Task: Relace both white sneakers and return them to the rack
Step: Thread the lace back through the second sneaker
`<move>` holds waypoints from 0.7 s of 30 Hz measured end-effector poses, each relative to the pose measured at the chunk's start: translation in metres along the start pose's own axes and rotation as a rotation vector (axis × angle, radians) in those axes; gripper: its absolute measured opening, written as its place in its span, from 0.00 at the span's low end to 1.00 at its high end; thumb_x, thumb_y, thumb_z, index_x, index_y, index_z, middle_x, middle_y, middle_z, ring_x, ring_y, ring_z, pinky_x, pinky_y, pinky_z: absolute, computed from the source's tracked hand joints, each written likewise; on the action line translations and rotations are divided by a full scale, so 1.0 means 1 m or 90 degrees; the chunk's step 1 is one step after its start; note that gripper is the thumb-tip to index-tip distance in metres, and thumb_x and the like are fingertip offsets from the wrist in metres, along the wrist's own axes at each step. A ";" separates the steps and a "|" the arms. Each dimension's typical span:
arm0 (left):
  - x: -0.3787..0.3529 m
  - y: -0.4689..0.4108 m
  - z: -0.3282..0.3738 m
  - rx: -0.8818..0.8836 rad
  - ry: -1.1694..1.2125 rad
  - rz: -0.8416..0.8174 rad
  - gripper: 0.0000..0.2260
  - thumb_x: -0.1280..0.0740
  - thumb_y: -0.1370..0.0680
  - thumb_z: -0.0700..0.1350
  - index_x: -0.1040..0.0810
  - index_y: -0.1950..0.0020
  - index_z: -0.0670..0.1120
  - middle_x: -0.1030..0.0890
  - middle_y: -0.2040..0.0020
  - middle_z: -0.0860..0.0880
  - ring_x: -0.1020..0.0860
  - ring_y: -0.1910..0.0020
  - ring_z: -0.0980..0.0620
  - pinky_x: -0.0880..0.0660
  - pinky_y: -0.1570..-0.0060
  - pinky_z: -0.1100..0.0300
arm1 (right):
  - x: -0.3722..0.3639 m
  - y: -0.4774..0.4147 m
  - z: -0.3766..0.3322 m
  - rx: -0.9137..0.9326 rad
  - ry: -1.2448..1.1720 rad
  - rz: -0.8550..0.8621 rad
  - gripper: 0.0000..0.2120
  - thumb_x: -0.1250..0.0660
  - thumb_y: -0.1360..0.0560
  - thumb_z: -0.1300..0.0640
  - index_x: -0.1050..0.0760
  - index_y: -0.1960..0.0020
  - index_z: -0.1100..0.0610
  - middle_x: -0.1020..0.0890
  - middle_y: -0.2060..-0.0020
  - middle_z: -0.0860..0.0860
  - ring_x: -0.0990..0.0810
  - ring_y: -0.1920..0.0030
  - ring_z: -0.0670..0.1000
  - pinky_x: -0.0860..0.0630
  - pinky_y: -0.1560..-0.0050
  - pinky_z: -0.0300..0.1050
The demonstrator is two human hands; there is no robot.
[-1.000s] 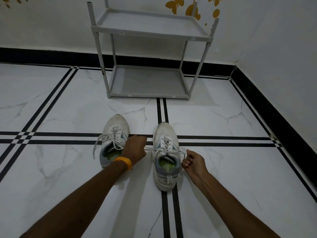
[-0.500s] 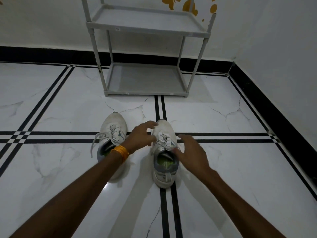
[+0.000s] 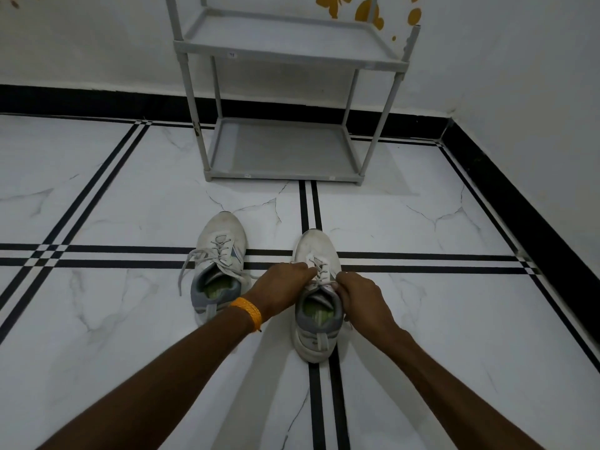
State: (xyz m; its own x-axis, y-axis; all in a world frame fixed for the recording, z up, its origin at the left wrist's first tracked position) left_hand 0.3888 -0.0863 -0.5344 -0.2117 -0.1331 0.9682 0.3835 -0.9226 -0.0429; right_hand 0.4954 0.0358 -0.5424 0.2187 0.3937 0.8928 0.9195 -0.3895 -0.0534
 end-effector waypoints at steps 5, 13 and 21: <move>-0.006 -0.002 0.000 0.012 0.015 0.010 0.13 0.32 0.24 0.47 0.26 0.42 0.45 0.19 0.46 0.44 0.21 0.49 0.44 0.25 0.51 0.53 | -0.007 0.014 0.011 -0.149 -0.331 0.073 0.10 0.37 0.20 0.56 0.20 0.56 0.59 0.17 0.65 0.54 0.17 0.68 0.53 0.17 0.65 0.49; -0.015 -0.003 0.000 0.047 0.036 0.051 0.08 0.31 0.26 0.46 0.26 0.49 0.46 0.18 0.52 0.44 0.22 0.55 0.45 0.27 0.56 0.55 | -0.010 0.018 0.016 -0.263 -0.456 0.100 0.09 0.33 0.22 0.57 0.19 0.54 0.62 0.17 0.63 0.59 0.16 0.66 0.56 0.16 0.63 0.52; -0.004 0.005 -0.003 0.086 0.069 0.056 0.10 0.38 0.21 0.50 0.27 0.43 0.47 0.24 0.45 0.45 0.21 0.52 0.44 0.26 0.58 0.54 | -0.008 0.016 0.010 -0.247 -0.411 0.020 0.11 0.33 0.23 0.49 0.23 0.50 0.57 0.18 0.57 0.55 0.16 0.60 0.54 0.16 0.58 0.49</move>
State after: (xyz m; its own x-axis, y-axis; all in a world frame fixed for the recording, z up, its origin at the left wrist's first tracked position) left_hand 0.3886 -0.0914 -0.5393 -0.2643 -0.2562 0.9298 0.5207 -0.8494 -0.0861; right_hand 0.5114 0.0353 -0.5547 0.5007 0.7409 0.4476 0.7545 -0.6270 0.1938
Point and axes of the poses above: each hand's wrist, its own y-axis away from the middle knuckle, its own x-axis out of the back of the hand, z = x × y, the point moved 4 cm from there along -y, towards the middle knuckle
